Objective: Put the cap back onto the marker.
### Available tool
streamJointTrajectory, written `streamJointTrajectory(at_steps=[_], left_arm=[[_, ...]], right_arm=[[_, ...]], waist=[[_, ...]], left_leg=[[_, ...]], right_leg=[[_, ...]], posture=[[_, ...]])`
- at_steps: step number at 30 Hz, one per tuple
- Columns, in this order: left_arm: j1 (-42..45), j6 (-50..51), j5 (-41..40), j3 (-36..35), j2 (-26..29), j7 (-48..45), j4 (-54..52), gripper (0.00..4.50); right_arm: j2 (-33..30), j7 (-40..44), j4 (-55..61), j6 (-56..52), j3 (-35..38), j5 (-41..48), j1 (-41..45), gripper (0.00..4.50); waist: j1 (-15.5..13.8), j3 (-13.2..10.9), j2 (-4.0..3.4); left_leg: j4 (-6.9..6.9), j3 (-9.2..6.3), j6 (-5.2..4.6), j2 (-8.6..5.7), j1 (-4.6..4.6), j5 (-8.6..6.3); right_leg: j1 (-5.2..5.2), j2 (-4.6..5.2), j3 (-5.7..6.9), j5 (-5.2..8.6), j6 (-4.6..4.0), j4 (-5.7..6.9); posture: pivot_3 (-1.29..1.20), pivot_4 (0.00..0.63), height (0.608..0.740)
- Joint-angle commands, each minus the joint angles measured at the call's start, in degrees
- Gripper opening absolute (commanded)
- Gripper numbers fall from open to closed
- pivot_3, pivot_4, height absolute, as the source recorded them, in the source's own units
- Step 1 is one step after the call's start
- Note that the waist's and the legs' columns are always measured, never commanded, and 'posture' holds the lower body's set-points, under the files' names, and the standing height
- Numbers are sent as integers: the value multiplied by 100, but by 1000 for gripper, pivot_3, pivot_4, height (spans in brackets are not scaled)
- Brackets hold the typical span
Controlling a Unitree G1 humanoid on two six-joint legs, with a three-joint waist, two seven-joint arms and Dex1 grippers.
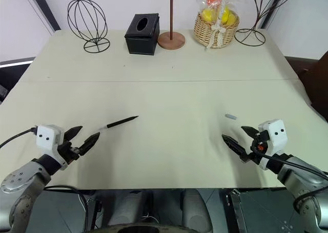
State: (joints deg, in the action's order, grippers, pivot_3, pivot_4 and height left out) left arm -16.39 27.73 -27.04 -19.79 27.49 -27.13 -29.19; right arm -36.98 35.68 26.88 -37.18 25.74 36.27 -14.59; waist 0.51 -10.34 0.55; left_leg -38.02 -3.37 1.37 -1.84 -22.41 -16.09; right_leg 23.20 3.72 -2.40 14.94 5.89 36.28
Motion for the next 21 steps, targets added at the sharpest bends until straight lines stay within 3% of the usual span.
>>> streamJointTrajectory(at_steps=[1, 21], left_arm=[[56, -7, -88, -46, -16, 50, -194, 3734], [115, -145, 47, 15, -54, -14, -47, 3734]], right_arm=[[50, -55, 83, 98, 44, 11, 52, 4448], [116, -135, 26, 232, 10, -55, 80, 4448]], waist=[[-1, 0, 0], [1, 0, 0]], left_leg=[[0, 0, 0, 0, 0, 0], [1, 1, 0, 1, 0, 0]], right_leg=[[0, 0, 0, 0, 0, 0], [0, -1, 0, 0, 0, 0]], posture=[[0, 150, 740], [0, 150, 740]])
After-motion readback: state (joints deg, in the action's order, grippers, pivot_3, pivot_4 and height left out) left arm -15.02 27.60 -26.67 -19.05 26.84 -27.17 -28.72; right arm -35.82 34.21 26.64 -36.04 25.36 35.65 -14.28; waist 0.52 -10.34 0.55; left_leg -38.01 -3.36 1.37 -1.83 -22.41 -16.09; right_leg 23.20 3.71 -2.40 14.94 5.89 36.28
